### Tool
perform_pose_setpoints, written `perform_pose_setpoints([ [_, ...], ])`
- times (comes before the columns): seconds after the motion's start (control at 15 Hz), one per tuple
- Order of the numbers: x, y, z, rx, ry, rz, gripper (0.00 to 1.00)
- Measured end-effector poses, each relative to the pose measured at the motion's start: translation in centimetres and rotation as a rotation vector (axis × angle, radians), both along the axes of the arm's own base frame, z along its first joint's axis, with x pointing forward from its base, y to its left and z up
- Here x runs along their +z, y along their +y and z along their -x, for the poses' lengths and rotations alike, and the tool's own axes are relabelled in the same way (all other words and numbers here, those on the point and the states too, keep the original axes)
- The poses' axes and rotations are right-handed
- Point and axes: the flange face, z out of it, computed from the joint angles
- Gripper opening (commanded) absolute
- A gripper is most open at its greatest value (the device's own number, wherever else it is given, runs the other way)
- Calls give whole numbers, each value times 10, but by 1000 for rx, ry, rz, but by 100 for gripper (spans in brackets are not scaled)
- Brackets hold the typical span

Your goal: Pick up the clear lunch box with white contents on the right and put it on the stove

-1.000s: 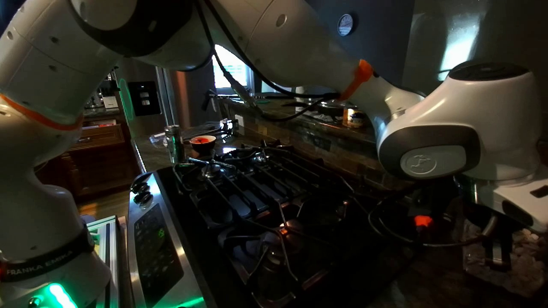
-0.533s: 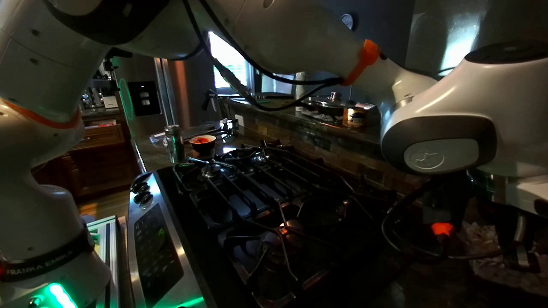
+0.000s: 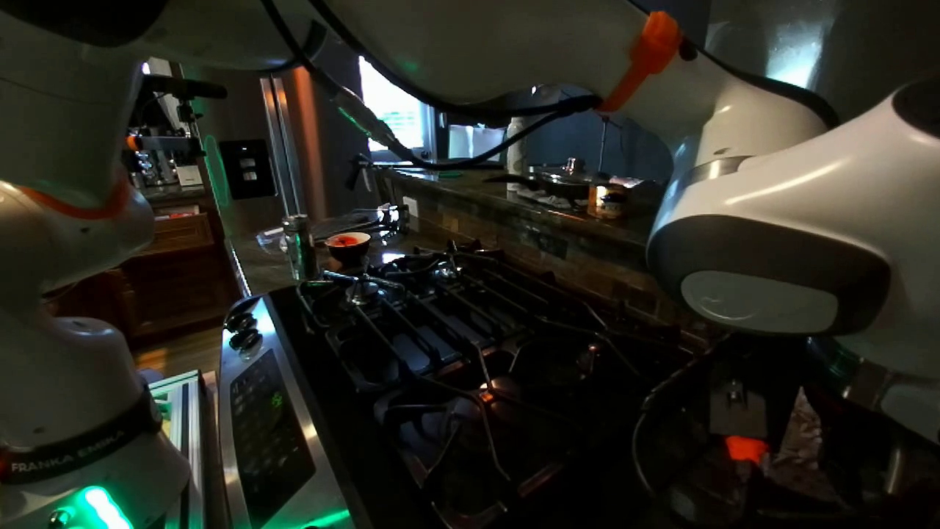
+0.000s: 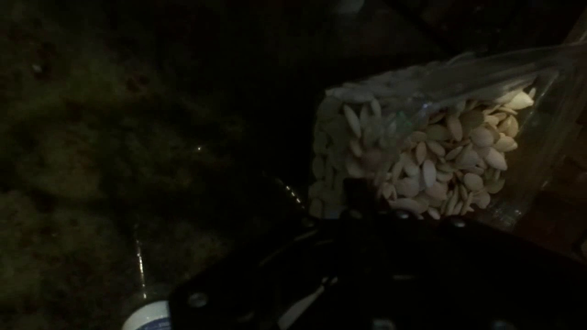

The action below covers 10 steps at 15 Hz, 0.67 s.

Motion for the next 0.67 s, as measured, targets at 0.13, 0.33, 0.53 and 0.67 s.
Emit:
perform_pose_setpoints([
  [0.13, -2, -3, 10, -19, -5, -40, 1],
  [0.33, 4, -5, 18, -50, -51, -71, 1],
  [0.53, 18, -2, 22, -51, -117, -82, 1],
  [0.67, 29, 3, 26, -29, -150, -73, 1],
])
